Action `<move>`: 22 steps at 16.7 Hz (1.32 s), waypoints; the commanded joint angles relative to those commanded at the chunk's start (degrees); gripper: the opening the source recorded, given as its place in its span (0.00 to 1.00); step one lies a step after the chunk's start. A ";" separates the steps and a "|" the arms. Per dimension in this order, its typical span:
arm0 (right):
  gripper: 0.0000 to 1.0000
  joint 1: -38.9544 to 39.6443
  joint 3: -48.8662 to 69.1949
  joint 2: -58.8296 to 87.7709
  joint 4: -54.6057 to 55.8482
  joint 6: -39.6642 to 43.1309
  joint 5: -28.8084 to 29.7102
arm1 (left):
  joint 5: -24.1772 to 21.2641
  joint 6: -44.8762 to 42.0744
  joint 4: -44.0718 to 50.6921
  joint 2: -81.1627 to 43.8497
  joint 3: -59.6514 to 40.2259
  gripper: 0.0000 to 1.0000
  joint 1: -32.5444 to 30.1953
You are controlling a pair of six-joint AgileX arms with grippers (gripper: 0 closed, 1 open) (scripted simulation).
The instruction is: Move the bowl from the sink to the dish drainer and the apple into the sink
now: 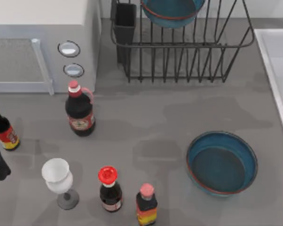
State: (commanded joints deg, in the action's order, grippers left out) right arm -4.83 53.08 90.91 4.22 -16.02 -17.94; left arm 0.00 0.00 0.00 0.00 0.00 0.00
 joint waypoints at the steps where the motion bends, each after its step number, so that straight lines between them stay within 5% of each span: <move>1: 0.00 -1.75 -1.42 -0.17 4.42 0.91 -1.15 | 0.00 0.00 0.00 0.00 0.00 1.00 0.00; 10: 0.00 -21.47 -16.24 -3.08 43.33 11.64 -10.45 | 0.00 0.00 0.00 0.00 0.00 1.00 0.00; 22: 0.00 -25.44 -19.17 -1.16 51.64 14.79 -10.70 | 0.00 0.00 0.00 0.00 0.00 1.00 0.00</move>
State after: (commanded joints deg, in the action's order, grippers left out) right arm -30.27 33.91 89.74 55.87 -1.23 -28.64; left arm 0.00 0.00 0.00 0.00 0.00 0.00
